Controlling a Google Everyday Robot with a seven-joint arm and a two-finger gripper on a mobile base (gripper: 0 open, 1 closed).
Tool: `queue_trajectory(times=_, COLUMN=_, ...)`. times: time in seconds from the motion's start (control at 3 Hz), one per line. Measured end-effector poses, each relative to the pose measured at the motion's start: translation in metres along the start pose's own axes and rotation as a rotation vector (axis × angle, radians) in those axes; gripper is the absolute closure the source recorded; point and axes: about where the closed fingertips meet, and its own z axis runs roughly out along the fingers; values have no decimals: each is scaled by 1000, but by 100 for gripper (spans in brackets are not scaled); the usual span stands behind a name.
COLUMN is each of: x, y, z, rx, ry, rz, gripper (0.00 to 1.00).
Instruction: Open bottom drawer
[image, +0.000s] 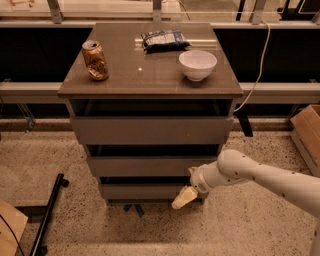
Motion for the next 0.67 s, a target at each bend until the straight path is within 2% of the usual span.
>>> queue_trajectory(times=0.33, x=-3, y=-20, z=6, rx=-1, ry=-29, rz=15, gripper=0)
queue_trajectory(times=0.67, x=13, y=-17, z=17, rx=24, ry=13, rz=31, gripper=0)
